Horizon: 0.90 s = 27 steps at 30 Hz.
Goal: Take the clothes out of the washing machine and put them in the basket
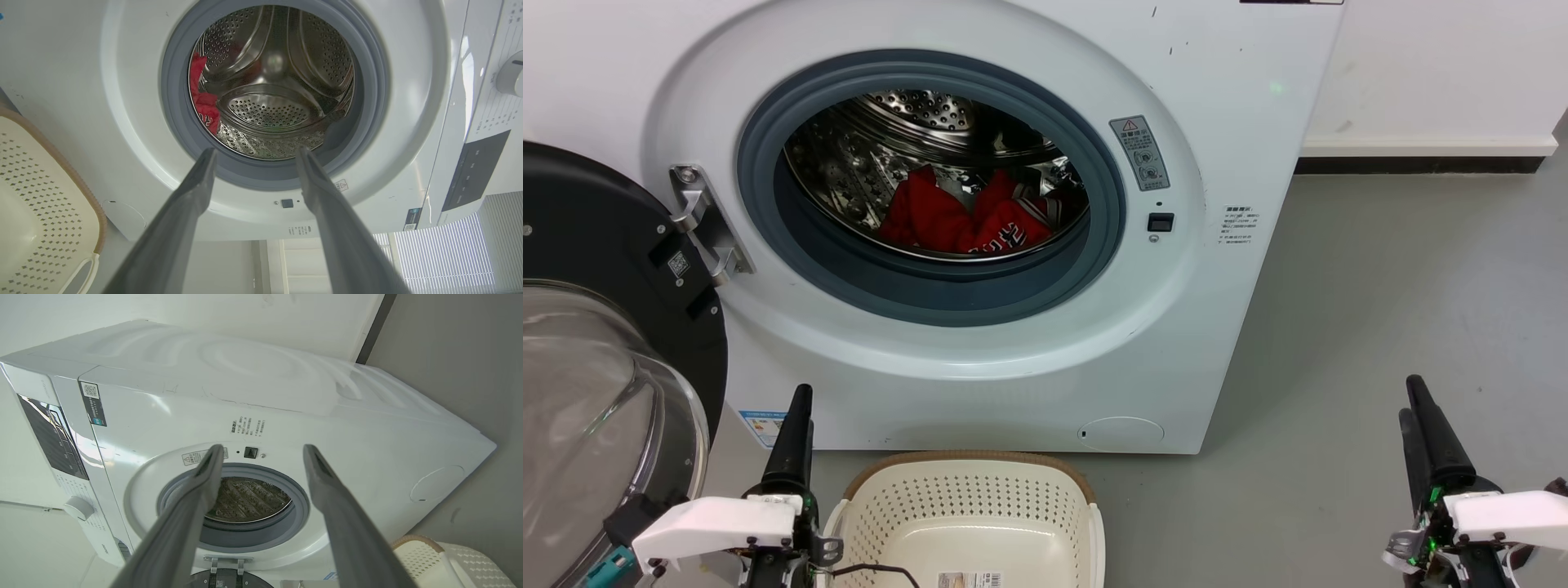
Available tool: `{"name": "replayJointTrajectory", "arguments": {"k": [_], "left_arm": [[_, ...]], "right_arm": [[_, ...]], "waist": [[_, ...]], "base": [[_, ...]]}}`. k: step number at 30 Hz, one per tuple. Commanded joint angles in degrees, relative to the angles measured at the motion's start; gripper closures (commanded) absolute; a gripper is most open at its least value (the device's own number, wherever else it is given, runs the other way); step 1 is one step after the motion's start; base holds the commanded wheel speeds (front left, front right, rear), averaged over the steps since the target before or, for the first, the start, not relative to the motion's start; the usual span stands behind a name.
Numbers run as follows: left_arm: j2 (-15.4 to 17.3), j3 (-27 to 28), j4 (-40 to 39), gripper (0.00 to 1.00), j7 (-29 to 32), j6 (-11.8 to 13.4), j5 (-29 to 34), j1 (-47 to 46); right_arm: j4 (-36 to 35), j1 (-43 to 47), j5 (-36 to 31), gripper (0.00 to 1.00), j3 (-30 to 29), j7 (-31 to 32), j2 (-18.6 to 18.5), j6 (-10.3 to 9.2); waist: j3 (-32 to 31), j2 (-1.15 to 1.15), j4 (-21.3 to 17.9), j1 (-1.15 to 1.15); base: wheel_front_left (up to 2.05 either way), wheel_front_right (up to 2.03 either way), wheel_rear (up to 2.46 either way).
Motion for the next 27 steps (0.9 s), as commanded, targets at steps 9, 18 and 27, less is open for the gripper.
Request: {"name": "replayJointTrajectory", "arguments": {"k": [9,18,27], "left_arm": [[0.1,-1.9,-4.1,0.0,-2.4,2.8,12.1,0.4],[0.1,-3.9,-5.7,0.0,-4.4,5.5,22.6,1.4],[0.1,-5.0,-6.8,0.0,-6.3,7.1,31.0,2.4]], "right_arm": [[-5.4,0.8,-13.1,0.0,0.5,-2.4,-0.1,0.0],[-8.8,2.2,-25.4,0.0,1.8,-4.5,-0.1,0.0],[-11.2,3.4,-36.7,0.0,2.7,-6.3,-0.1,0.0]], "waist": [[0.1,0.0,0.0,0.0],[0.2,0.0,0.0,0.0],[0.3,0.0,-0.1,0.0]], "base": [[0.0,0.0,0.0],[0.0,0.0,0.0],[0.0,0.0,0.0]]}}
